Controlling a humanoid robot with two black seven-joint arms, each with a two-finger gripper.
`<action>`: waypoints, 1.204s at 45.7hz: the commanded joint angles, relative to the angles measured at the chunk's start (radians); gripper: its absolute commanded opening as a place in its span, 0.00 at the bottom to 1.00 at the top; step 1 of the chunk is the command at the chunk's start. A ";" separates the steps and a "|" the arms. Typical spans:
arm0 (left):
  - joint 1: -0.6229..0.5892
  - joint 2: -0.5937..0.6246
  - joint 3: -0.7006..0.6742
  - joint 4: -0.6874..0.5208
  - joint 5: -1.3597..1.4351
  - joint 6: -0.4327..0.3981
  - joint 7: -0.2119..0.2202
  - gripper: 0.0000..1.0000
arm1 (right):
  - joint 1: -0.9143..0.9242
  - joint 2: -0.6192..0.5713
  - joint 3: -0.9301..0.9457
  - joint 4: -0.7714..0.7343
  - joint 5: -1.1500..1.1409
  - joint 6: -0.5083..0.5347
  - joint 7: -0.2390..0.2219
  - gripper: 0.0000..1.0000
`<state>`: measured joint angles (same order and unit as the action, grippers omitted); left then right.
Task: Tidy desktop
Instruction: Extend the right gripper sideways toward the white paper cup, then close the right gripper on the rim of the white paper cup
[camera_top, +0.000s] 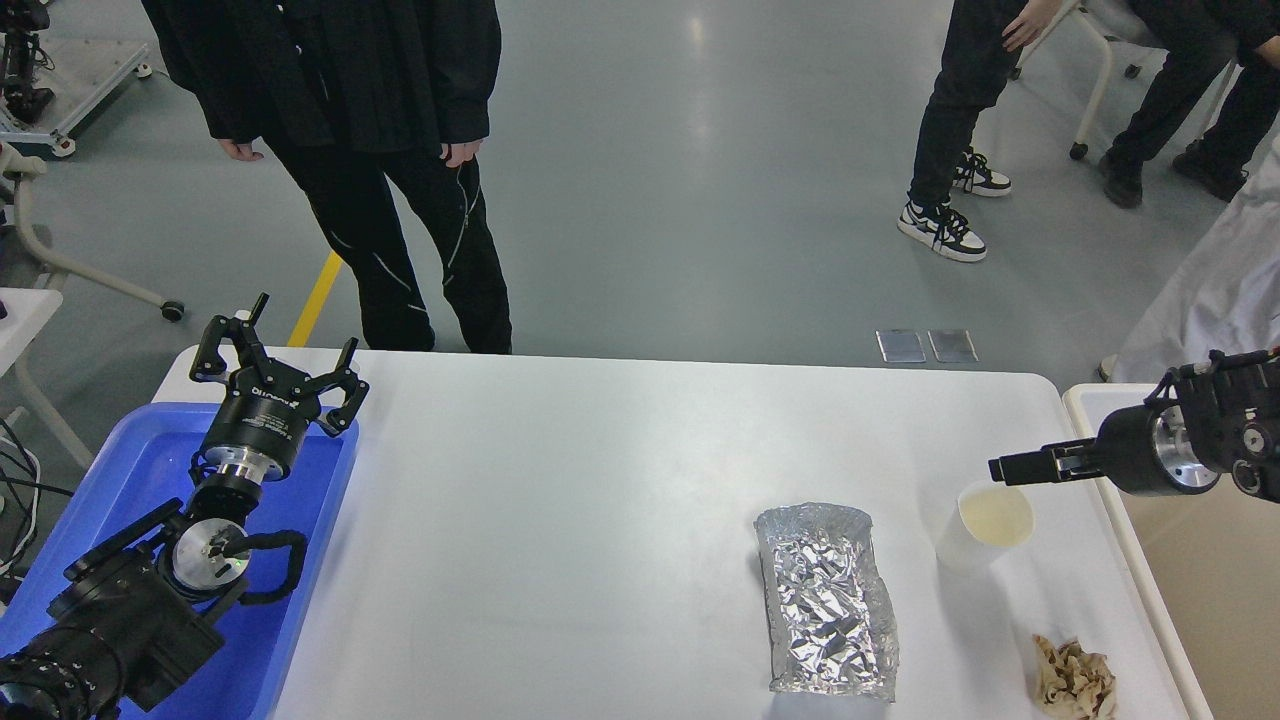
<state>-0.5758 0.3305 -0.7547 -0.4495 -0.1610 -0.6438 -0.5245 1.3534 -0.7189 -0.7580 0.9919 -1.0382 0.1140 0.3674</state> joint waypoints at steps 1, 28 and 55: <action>-0.001 0.001 0.000 0.000 0.000 0.000 0.000 1.00 | -0.051 0.013 0.005 -0.022 -0.002 -0.007 -0.001 0.99; -0.001 0.001 0.000 0.000 0.000 0.000 0.000 1.00 | -0.181 0.128 0.012 -0.187 0.043 -0.019 -0.001 0.75; 0.001 -0.001 0.000 0.000 0.000 0.001 0.000 1.00 | -0.194 0.116 0.011 -0.184 0.132 0.001 -0.001 0.00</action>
<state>-0.5758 0.3307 -0.7547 -0.4494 -0.1610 -0.6442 -0.5245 1.1557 -0.5942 -0.7463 0.8087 -0.9797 0.1042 0.3667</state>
